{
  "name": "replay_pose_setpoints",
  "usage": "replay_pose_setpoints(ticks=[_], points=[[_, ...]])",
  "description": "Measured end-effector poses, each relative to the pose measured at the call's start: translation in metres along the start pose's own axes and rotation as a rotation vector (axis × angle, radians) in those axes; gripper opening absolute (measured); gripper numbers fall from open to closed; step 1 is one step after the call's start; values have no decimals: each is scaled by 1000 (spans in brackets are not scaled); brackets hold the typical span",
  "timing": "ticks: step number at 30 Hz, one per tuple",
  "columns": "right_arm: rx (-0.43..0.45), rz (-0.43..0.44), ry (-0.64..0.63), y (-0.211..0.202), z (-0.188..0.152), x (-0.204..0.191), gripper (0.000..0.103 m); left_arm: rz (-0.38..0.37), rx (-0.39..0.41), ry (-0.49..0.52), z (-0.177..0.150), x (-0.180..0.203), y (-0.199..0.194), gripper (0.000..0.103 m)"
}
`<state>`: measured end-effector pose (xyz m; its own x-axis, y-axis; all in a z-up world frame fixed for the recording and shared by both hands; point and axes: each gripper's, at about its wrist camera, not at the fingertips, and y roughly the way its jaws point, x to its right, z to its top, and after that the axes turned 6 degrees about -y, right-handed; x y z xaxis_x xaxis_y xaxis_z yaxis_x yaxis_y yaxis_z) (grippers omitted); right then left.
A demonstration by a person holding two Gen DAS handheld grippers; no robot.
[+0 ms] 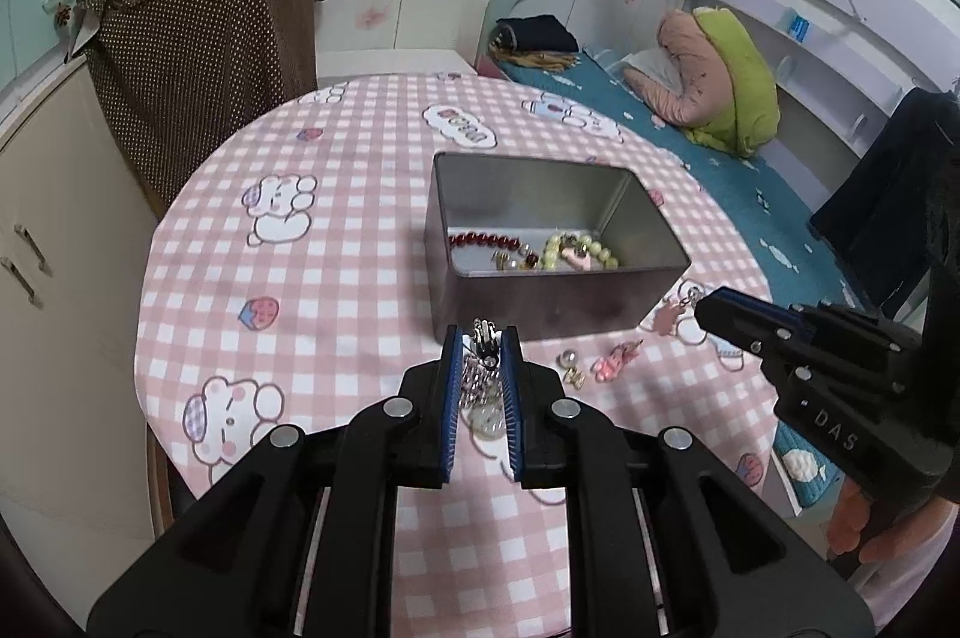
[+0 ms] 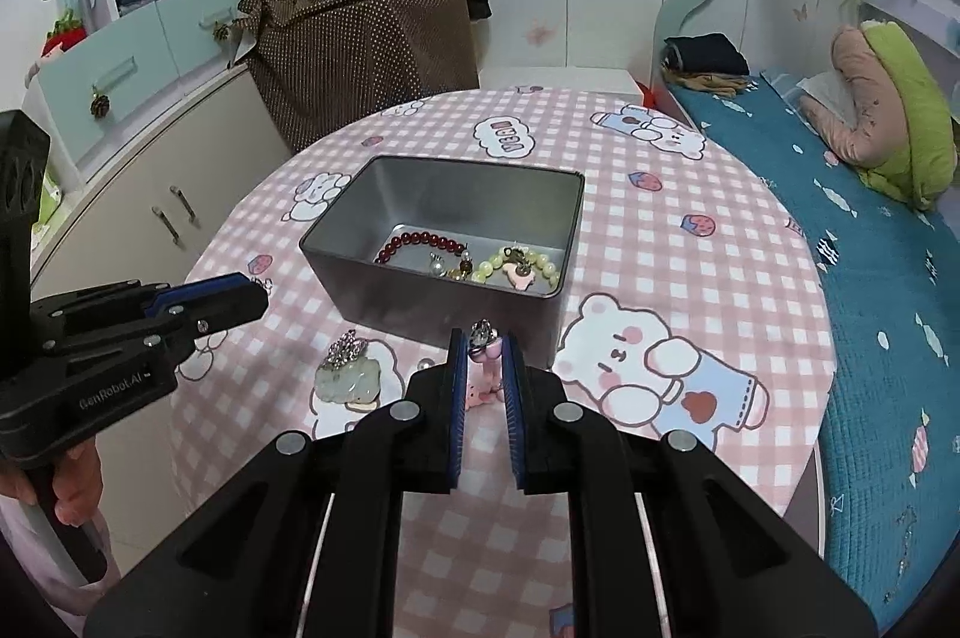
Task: Organize jewelry
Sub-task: 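Carry both silver clips over the tin and lower them inside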
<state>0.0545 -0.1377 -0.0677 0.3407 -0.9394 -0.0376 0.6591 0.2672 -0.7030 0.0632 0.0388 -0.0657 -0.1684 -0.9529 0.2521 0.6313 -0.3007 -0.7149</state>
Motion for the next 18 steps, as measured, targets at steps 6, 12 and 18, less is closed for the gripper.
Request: replay_pose_setpoints(ticks=[6,12,18], points=[[38,-4,6,-5,12,7,11,-48,11,-19,18,3,-1,13],[77,-2,5,-7,28,14,11,-63,40,-1,35,16,-1,13],[100,6,6,-3,44,21,11,-65,43,11,49,23,8,13]])
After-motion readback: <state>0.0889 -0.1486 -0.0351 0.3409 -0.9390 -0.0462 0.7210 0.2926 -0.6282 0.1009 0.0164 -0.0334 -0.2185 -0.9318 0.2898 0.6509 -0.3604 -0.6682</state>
